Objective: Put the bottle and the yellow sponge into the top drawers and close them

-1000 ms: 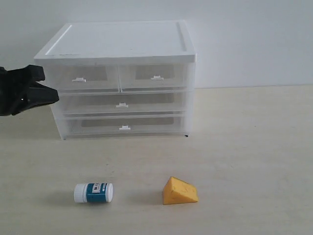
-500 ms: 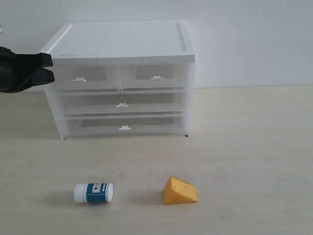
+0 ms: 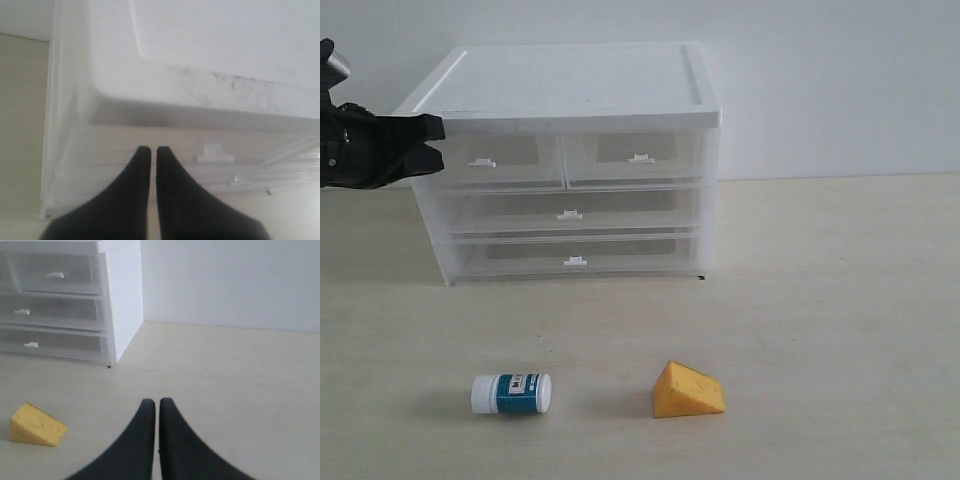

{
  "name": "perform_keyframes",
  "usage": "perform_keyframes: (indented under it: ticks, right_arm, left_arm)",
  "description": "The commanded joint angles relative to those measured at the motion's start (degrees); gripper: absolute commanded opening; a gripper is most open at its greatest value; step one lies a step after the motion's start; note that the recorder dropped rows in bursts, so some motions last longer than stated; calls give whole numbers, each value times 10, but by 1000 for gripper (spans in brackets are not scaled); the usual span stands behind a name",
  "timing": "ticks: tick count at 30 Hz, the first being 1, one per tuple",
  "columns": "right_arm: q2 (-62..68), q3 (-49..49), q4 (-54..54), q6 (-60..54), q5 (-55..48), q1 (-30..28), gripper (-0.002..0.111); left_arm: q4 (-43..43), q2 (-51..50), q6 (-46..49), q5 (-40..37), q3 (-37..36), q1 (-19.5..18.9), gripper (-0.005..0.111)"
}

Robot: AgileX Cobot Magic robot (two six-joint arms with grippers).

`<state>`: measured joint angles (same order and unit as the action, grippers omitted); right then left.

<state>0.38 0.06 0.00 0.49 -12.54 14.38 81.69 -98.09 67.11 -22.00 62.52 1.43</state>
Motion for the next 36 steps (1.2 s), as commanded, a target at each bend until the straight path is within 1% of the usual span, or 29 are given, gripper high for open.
perform_keyframes:
  ticks: [1,5,10,12,14,16,19,23,24,25,27,30,33,36]
  right_arm:
    - [-4,-1,0,-5,20,-1,0]
    - [-4,-1,36,10,69,-1,0]
    - [-4,-1,39,13,138,-1,0]
    - [-4,-1,49,41,167,-1,0]
    - [-4,-1,70,94,203,-1,0]
    - [-4,-1,93,180,233,-1,0]
    - [-4,-1,100,316,248,-1,0]
    - [-4,-1,100,425,253,-1,0]
    - [-4,-1,95,433,257,-1,0]
    - [-4,-1,81,433,266,0,0]
    - [-4,-1,4,449,287,2,0]
    - [1,-5,-101,519,320,11,0]
    - [39,-30,-185,579,357,17,0]
    - [90,-52,-250,624,357,17,0]
  left_arm:
    - [-1,-4,8,0,7,-1,4]
    - [-1,-4,8,-5,8,-1,4]
    - [-1,-4,8,-5,8,-1,4]
    - [-1,-4,8,-5,8,-1,4]
    - [-1,-4,8,-5,8,-1,4]
    - [-1,-4,8,-5,8,-1,4]
    - [-1,-4,8,-7,8,-1,4]
    - [-1,-4,8,-20,8,-1,4]
    - [-1,-4,8,-22,8,-1,4]
    - [-1,-4,8,-24,8,-1,4]
    - [-1,-4,8,-25,8,-1,4]
    - [-1,-4,16,-10,8,-1,4]
    - [-1,-4,21,-1,8,-1,4]
    - [-1,-4,32,0,8,-1,4]
